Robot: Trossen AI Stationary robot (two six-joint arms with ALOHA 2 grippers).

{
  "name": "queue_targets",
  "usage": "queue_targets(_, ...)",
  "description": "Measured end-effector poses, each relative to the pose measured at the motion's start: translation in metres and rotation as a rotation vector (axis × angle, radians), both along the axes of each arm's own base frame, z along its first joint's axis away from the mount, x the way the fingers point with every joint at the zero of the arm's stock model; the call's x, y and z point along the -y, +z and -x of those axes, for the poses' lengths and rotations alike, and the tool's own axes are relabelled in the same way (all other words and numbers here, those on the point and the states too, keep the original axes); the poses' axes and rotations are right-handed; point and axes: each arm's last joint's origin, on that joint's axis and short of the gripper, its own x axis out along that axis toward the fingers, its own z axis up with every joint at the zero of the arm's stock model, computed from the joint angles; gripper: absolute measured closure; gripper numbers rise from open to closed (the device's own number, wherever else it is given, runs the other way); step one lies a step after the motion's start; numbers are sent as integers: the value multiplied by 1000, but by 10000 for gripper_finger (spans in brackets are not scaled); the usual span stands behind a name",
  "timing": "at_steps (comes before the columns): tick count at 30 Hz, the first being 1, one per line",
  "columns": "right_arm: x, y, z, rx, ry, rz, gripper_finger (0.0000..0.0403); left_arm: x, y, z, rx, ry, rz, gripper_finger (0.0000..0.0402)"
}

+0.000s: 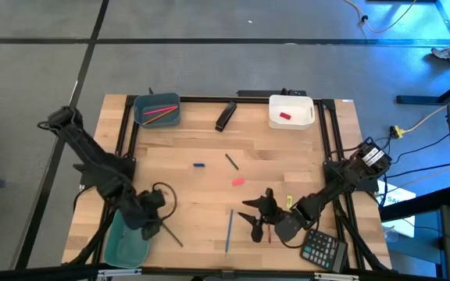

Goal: Sort crayons/erasers/pens/pencils in bins
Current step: Put the green crayon into the green bin

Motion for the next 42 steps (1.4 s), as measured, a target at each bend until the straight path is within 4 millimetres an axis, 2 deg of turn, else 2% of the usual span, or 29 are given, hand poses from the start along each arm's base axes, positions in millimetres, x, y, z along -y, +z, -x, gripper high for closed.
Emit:
queue_targets(8,-2,-1,2,-6,3,-4,195,25,-1,33,-196,5,170,395)
queue_targets(12,-2,-1,2,-8,10,-7,195,26,-7,54,-314,79,111,394)
queue_targets(16,-2,-1,2,-14,27,-13,195,23,-14,67,-407,173,33,393)
queue_targets(29,-2,-1,1,-6,19,-36,195,33,-40,69,-581,194,-99,392)
queue_targets(42,-2,-1,1,-4,18,-42,195,30,-46,70,-601,214,-130,390)
